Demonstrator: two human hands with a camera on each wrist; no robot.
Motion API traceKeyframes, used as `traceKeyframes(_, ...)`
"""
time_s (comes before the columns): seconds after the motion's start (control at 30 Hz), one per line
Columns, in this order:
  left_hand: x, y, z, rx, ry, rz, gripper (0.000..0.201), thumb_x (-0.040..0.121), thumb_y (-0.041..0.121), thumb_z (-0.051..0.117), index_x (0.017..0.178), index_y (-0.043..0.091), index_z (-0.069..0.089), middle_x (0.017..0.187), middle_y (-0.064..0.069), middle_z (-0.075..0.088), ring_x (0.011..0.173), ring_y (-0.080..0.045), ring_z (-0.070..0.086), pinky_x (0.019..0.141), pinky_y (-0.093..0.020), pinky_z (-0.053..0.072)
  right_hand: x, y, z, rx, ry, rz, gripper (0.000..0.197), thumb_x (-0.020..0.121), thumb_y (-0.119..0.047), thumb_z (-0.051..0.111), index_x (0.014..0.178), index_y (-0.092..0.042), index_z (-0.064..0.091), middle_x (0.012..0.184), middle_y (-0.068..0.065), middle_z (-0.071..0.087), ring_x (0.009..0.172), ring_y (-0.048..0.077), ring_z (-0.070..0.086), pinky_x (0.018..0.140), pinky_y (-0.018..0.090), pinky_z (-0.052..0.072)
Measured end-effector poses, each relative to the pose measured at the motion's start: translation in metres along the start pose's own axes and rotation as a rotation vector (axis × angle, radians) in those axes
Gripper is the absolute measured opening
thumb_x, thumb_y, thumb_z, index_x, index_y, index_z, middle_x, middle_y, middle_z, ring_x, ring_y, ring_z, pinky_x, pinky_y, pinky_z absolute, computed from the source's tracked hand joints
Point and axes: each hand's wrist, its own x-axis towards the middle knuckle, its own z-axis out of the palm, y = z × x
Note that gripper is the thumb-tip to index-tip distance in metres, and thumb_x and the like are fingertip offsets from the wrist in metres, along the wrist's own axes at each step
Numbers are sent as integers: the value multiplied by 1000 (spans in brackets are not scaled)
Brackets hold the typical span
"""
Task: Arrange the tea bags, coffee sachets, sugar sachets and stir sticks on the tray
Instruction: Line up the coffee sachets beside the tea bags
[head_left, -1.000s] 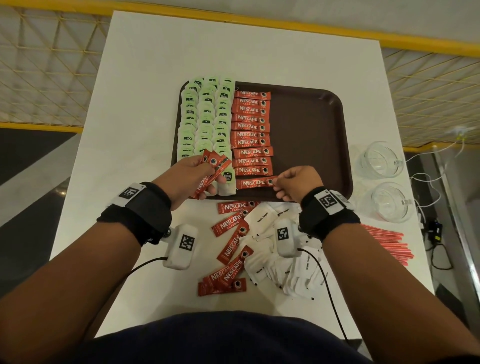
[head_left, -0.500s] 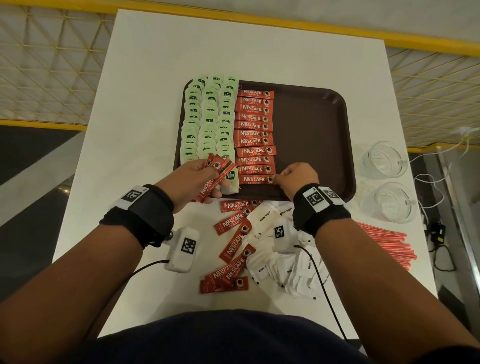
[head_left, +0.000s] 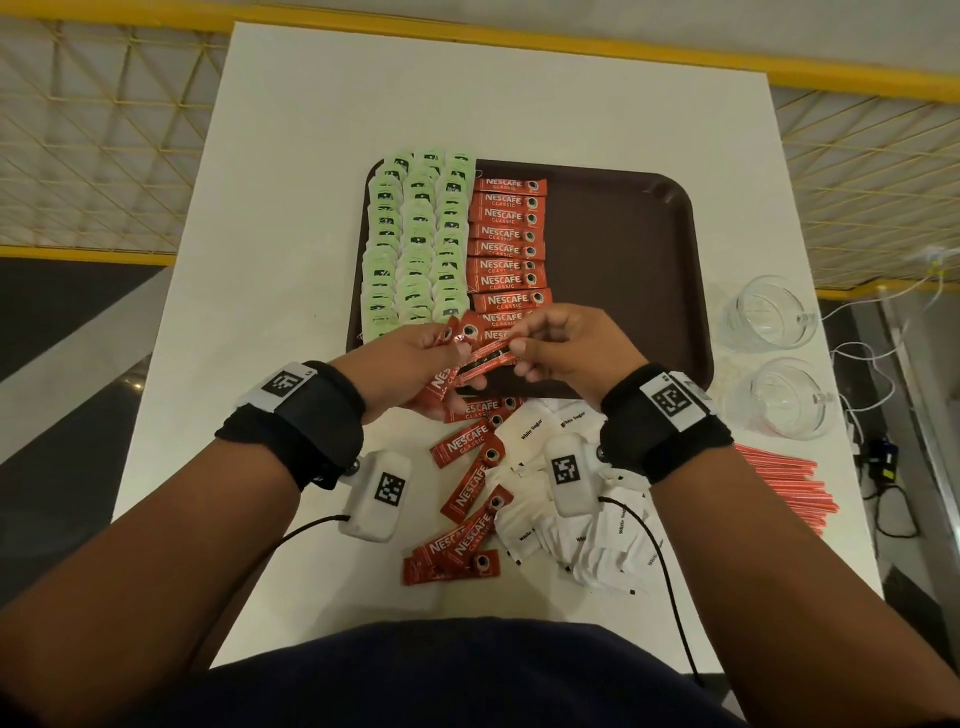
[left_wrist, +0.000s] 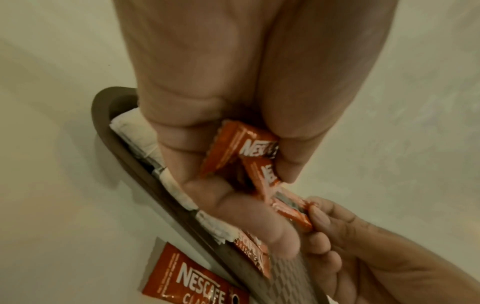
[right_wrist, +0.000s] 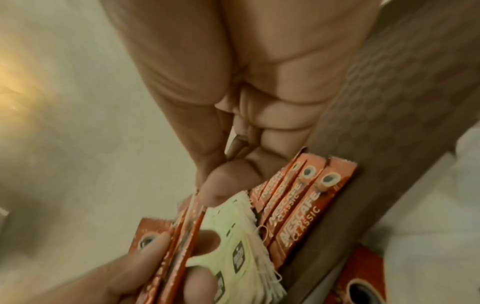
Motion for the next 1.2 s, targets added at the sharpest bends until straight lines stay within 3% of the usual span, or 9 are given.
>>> traceKeyframes(0.1,1,-3,-5,-120,67,-8,25,102,33,49,120,19,60,101,-4,76,73,-11,68,59,-22,55,-7,6,-10,177,6,-34,12,86,6,64,96,1,66,86,14,70,78,19,70,72,24,59)
traceKeyframes(0.27,6,-6,-5,-277,134,41,25,101,27,52,117,12,62,103,-7,71,74,-9,65,54,-20,51,-10,7,-11,165,1,-52,13,82,6,67,89,-5,68,94,16,71,90,26,70,81,31,59)
traceKeyframes(0.37,7,-7,-3,-242,185,103,19,100,25,53,115,18,62,107,-5,70,84,-10,66,61,-22,54,-9,6,-8,146,3,-6,12,84,0,69,96,-1,66,92,19,69,78,21,70,71,26,60)
traceKeyframes(0.5,7,-9,-6,-146,255,197,19,99,25,55,116,19,63,115,-5,70,93,-14,68,63,-26,56,-9,5,-3,95,-13,68,6,89,-10,67,93,-9,63,70,11,64,51,16,63,47,22,51)
traceKeyframes(0.7,7,-12,-7,-10,302,281,24,97,25,59,119,16,64,111,-5,70,97,-16,69,66,-25,57,-12,-3,-1,423,7,226,35,95,-34,57,112,-3,61,83,14,71,67,22,70,56,24,56)
traceKeyframes(0.8,9,-13,-5,52,279,278,24,97,27,59,119,18,66,109,-4,72,94,-15,69,69,-25,58,-9,-1,-4,451,52,226,22,92,-21,64,103,-2,63,84,14,70,72,22,71,57,21,57)
traceKeyframes(0.87,10,-13,-3,47,270,267,24,98,27,58,118,18,66,109,-1,73,91,-14,69,70,-27,59,-7,2,-9,391,67,203,9,89,-7,66,96,-5,62,84,13,70,74,22,71,60,23,57)
traceKeyframes(0.93,10,-13,-3,16,290,252,22,98,26,57,118,20,66,110,0,72,90,-17,70,70,-28,60,-5,5,-14,266,119,181,14,87,-1,67,92,-9,57,84,13,70,73,21,70,61,26,57)
traceKeyframes(1.2,6,-17,-11,-46,351,236,24,99,24,56,117,13,66,93,-6,66,77,-10,65,62,-20,57,-7,35,-30,-305,239,179,25,85,-13,73,96,-19,51,90,8,69,65,15,67,52,22,46)
